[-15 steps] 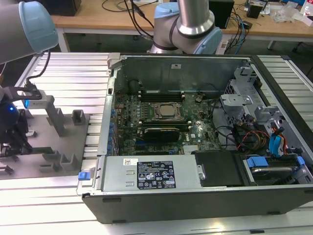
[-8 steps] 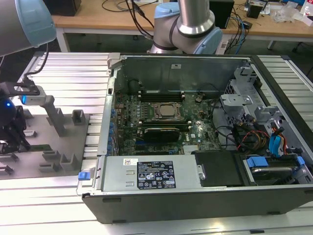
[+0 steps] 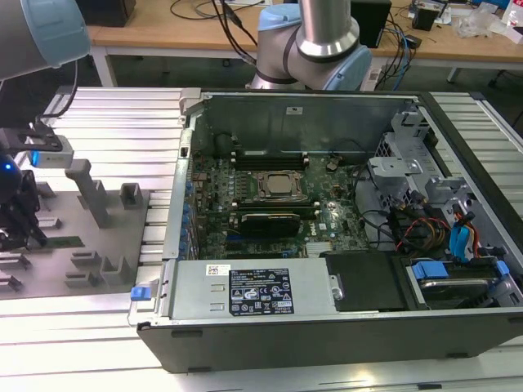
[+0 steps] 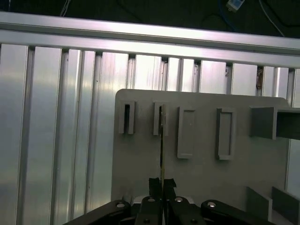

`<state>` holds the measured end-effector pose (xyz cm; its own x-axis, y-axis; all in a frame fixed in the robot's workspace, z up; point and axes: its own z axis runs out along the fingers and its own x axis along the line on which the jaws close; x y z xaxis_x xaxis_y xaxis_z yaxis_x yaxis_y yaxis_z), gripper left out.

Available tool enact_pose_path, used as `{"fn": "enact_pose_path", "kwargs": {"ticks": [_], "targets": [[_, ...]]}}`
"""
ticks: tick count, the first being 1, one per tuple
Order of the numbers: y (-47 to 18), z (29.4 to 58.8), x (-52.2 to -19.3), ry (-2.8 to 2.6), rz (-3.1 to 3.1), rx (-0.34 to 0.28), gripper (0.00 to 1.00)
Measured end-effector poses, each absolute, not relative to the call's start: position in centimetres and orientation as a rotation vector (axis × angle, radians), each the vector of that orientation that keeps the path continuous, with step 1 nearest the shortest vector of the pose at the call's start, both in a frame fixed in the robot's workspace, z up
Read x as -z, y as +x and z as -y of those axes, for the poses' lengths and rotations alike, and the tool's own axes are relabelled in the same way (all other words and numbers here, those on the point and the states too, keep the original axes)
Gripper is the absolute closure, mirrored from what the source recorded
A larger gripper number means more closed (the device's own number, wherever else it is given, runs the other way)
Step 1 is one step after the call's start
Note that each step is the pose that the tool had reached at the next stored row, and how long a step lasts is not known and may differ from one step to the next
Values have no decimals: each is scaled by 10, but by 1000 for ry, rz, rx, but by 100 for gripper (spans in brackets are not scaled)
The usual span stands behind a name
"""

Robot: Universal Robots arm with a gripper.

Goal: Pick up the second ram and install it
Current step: 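Pick up the second ram and move it above second insertion slot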

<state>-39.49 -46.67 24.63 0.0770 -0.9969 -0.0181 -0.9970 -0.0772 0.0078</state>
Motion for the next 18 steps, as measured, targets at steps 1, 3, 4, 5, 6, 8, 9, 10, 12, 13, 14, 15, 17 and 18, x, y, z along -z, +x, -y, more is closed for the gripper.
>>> {"fn": "enact_pose_path", "kwargs": {"ticks": [1,3,4,5,6,8,9,10,12,13,14,15,17,18], "targets": [[-395,467,-247,-2301,-2130,-29,86],[-395,467,-251,-2301,-2129,-29,86],[-395,467,-253,-2301,-2130,-29,86],[-395,467,-254,-2301,-2129,-29,86],[-395,467,-255,-2301,-2129,-29,86],[-395,467,-259,-2301,-2129,-29,86],[-395,467,-261,-2301,-2129,-29,86],[-395,467,-263,-2301,-2130,-29,86],[-395,467,-265,-2301,-2129,-29,86],[-395,467,-266,-2301,-2129,-29,86],[-395,467,-268,-2301,-2129,-29,86],[-395,467,-270,-2300,-2130,-29,86],[-395,467,-275,-2301,-2129,-29,86],[-395,467,-277,-2301,-2129,-29,86]]}}
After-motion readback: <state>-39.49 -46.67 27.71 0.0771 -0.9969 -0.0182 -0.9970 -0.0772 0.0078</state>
